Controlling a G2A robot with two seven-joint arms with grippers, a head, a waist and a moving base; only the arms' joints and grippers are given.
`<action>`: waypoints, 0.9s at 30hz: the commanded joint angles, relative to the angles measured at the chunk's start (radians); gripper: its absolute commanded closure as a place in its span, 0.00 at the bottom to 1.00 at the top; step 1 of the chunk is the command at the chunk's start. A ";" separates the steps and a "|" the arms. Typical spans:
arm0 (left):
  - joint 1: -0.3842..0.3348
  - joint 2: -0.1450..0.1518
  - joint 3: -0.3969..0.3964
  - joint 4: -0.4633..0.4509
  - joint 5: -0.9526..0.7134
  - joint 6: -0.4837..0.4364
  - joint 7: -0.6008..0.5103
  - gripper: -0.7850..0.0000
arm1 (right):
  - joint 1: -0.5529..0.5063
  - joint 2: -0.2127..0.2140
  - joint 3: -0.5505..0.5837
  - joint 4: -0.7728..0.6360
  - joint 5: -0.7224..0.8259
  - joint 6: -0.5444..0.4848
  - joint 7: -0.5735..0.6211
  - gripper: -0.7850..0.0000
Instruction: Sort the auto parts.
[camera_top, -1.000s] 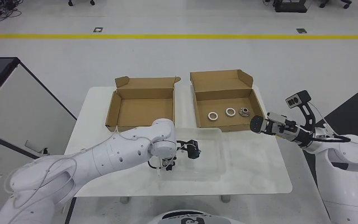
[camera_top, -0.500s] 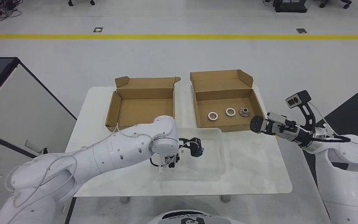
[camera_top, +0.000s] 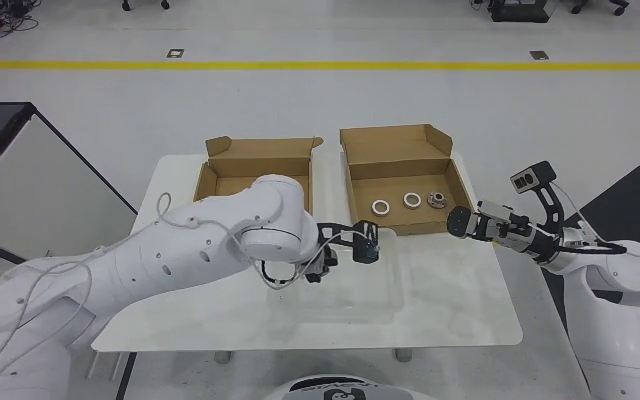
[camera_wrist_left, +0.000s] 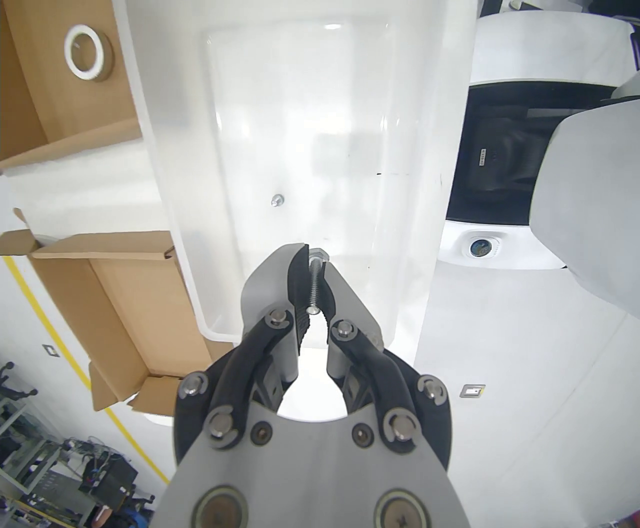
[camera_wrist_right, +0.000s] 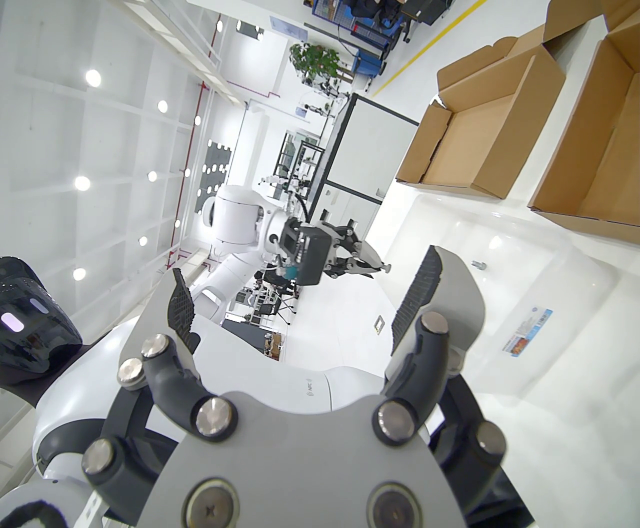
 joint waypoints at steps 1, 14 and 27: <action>-0.002 0.001 -0.001 -0.003 -0.004 -0.002 0.002 1.00 | 0.000 0.000 0.000 0.000 0.000 0.000 0.000 0.00; 0.023 0.012 -0.064 0.046 -0.050 0.026 0.122 1.00 | 0.000 0.000 0.000 0.000 0.000 0.000 0.000 0.00; 0.242 0.120 -0.408 0.163 -0.597 -0.215 0.324 1.00 | 0.000 0.000 0.000 0.000 0.000 0.000 0.000 0.00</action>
